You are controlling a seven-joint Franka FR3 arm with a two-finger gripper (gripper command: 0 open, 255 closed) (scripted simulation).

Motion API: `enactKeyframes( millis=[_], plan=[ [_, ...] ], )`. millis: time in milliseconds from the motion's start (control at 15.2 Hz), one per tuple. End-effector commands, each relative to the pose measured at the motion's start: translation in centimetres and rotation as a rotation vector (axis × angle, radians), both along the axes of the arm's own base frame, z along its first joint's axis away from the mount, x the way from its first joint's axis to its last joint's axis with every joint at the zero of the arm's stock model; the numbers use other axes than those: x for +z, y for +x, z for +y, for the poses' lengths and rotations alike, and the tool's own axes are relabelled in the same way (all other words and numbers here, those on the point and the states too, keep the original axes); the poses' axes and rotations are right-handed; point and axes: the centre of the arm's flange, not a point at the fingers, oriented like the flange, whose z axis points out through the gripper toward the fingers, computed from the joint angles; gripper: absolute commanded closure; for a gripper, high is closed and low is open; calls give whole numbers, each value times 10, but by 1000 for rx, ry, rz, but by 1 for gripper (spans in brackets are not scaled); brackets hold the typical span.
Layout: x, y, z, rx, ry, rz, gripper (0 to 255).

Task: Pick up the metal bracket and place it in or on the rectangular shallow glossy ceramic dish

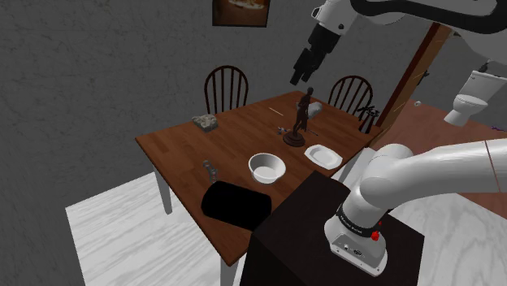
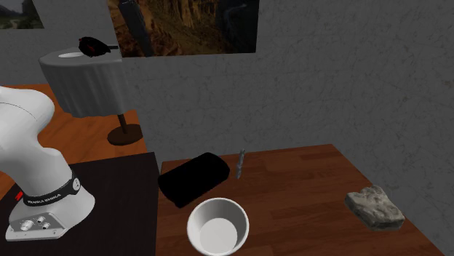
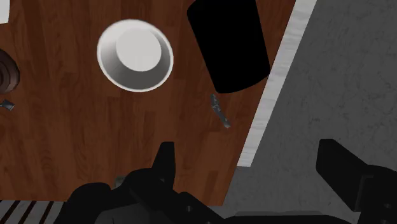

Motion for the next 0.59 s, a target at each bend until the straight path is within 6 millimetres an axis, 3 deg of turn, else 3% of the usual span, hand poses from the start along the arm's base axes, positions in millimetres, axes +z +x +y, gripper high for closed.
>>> enactKeyframes(
  millis=[0,528],
  plan=[
    [0,0,0,0,0,0,0],
    [-91,54,7,122,-21,0,0]
  ],
)
